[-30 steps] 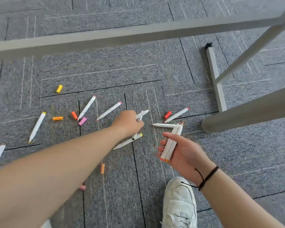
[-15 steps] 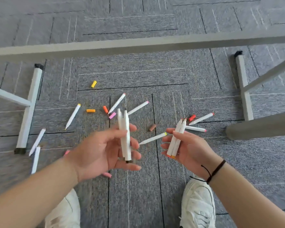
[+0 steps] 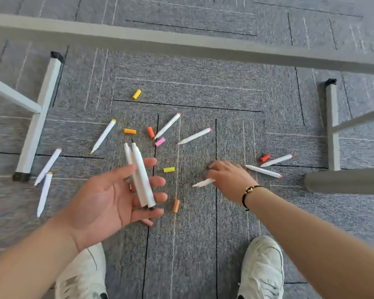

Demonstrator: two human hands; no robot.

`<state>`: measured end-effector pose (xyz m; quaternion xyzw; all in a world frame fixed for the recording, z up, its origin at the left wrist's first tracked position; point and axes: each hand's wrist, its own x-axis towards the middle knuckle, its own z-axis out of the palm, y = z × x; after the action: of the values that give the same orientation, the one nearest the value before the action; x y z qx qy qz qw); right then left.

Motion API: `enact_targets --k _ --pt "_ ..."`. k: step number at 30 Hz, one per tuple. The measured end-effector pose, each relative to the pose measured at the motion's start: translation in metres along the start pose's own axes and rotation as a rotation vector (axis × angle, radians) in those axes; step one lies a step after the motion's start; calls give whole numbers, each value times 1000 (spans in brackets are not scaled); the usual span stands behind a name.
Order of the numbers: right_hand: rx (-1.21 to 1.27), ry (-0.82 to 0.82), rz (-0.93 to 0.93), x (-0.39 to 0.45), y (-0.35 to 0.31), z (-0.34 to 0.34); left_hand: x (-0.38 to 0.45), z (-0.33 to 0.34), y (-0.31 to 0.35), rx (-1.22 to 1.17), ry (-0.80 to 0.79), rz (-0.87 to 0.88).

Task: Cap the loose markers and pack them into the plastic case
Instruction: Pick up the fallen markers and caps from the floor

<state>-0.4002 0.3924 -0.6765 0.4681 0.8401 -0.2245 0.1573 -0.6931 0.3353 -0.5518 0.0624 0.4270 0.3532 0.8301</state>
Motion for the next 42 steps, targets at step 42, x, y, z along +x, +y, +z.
enact_targets --k 42 --pt "2522 606 671 -164 104 6 264 176 -166 1755 68 171"
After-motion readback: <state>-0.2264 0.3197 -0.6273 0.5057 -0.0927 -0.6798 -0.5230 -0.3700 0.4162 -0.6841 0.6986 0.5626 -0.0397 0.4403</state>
